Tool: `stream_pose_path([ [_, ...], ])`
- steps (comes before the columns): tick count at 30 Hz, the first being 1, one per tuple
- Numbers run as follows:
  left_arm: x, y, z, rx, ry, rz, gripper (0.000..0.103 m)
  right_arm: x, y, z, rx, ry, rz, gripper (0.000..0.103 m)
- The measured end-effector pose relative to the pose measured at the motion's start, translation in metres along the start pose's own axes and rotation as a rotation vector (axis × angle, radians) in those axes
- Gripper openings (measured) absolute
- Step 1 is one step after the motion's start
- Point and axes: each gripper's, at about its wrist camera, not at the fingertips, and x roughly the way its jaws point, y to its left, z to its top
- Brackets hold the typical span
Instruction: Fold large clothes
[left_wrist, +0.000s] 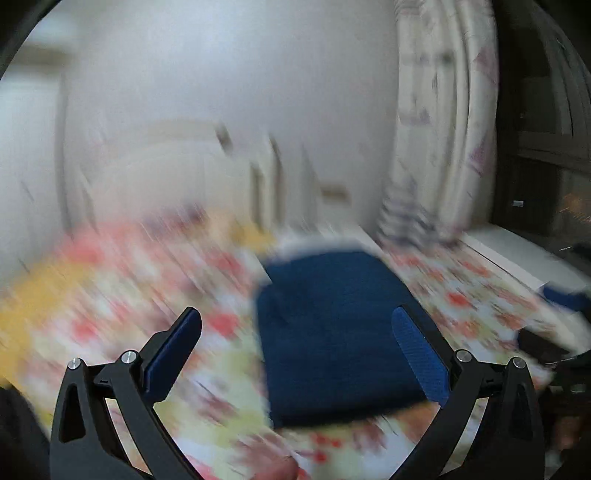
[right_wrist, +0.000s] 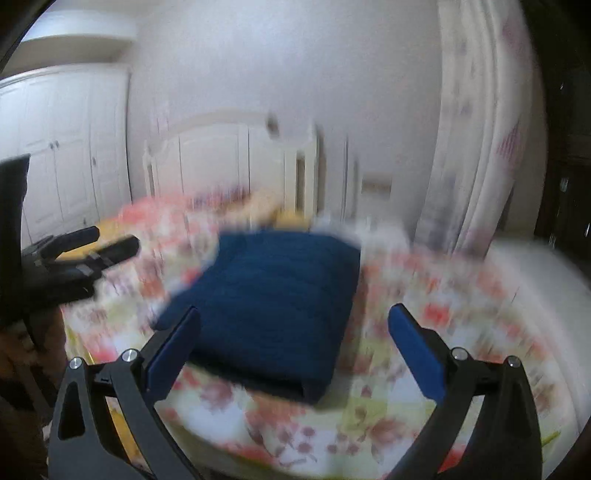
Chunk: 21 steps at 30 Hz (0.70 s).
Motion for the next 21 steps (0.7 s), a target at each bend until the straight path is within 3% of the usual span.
stream_pose_path([
  [1,0.024,0.016,-0.005,-0.063,0.088,-0.073,0.099,0.019,-0.015,-0.004,0.065,0.053,0.037,0.100],
  [4,0.089,0.054,-0.020,-0.223,0.317,-0.193,0.099,0.087,-0.073,-0.020,0.308,0.242,0.179,0.100],
  [7,0.141,0.087,-0.034,-0.377,0.448,-0.268,0.099,0.144,-0.114,-0.034,0.452,0.352,0.305,0.100],
  [9,0.161,0.095,-0.036,-0.436,0.475,-0.353,0.099,0.165,-0.126,-0.036,0.532,0.360,0.423,0.100],
  [13,0.200,0.102,-0.042,-0.538,0.564,-0.515,0.099,0.191,-0.124,-0.026,0.528,0.382,0.506,0.100],
  [17,0.207,0.100,-0.040,-0.513,0.616,-0.564,0.099,0.220,-0.114,-0.023,0.554,0.427,0.586,0.101],
  [20,0.211,0.101,-0.044,-0.546,0.609,-0.635,0.085,0.218,-0.106,-0.018,0.513,0.382,0.558,0.096],
  [21,0.208,0.100,-0.046,-0.545,0.586,-0.643,0.077,0.211,-0.103,-0.017,0.480,0.350,0.535,0.085],
])
